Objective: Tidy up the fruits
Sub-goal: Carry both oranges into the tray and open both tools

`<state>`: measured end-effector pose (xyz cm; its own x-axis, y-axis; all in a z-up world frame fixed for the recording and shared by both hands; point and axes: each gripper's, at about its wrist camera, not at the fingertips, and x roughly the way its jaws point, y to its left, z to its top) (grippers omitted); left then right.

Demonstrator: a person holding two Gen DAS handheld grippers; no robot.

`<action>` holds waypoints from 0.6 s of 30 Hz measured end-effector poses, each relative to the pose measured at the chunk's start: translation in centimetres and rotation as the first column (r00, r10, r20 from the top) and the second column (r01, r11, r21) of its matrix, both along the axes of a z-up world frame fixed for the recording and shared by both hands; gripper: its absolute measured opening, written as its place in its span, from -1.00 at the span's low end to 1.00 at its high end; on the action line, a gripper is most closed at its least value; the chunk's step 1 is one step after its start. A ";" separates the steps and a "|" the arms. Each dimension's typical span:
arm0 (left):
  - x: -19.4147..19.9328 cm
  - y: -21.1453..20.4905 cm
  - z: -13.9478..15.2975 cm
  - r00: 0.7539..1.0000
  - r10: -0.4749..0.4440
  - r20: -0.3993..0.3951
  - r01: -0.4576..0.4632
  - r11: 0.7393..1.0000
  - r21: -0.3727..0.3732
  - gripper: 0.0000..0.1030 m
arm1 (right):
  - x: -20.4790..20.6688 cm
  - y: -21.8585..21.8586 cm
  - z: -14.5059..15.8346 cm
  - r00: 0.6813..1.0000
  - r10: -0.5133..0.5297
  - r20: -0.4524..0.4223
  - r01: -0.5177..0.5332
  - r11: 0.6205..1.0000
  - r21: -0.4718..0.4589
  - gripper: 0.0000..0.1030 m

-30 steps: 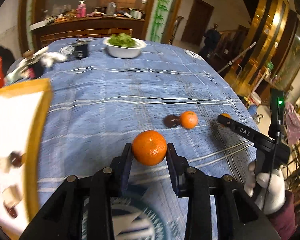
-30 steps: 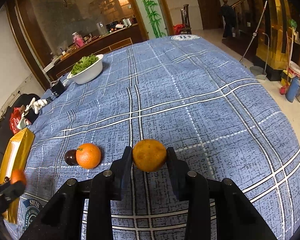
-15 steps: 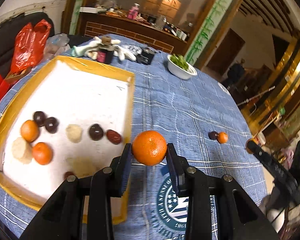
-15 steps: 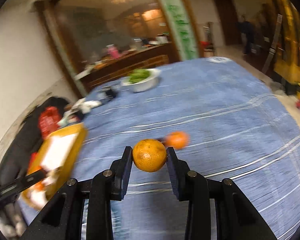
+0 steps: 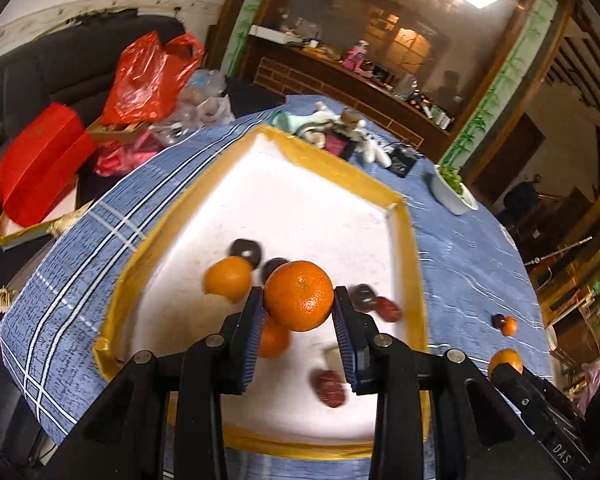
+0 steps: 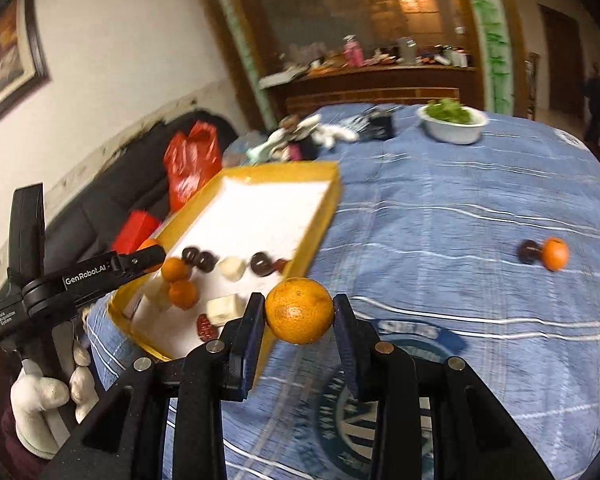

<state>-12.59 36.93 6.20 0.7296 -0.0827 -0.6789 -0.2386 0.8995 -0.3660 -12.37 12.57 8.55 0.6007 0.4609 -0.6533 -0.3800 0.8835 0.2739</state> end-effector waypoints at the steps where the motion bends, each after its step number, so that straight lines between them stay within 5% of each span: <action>1: 0.0 0.3 -0.4 1.000 0.005 -0.006 -0.005 1.000 -0.003 -0.36 | 0.3 0.9 -0.2 1.000 0.012 -0.006 -0.012 1.000 -0.009 -0.25; 9: 0.1 0.8 -1.8 0.999 0.007 -0.040 -0.006 1.000 0.022 -0.35 | 2.5 7.4 -1.9 0.993 0.108 -0.041 -0.111 0.990 -0.090 -0.24; 13: 0.1 0.8 -1.8 1.000 0.001 -0.028 0.000 1.000 0.025 -0.01 | 3.1 9.1 -3.3 0.989 0.128 -0.073 -0.136 0.984 -0.118 -0.24; 15: 0.0 0.6 -1.6 1.000 0.006 -0.027 -0.005 1.000 0.029 0.13 | 3.3 9.2 -3.5 0.989 0.125 -0.074 -0.133 0.985 -0.115 0.07; 18: -0.3 0.7 -1.0 1.000 0.014 -0.011 -0.014 0.999 0.029 0.19 | 2.9 8.6 -3.1 0.992 0.118 -0.050 -0.122 0.988 -0.094 0.22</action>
<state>-12.89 37.60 5.21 0.7229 -0.0528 -0.6890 -0.2551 0.9063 -0.3371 -9.42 21.14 5.43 0.5143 0.4614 -0.7230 -0.4740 0.8554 0.2088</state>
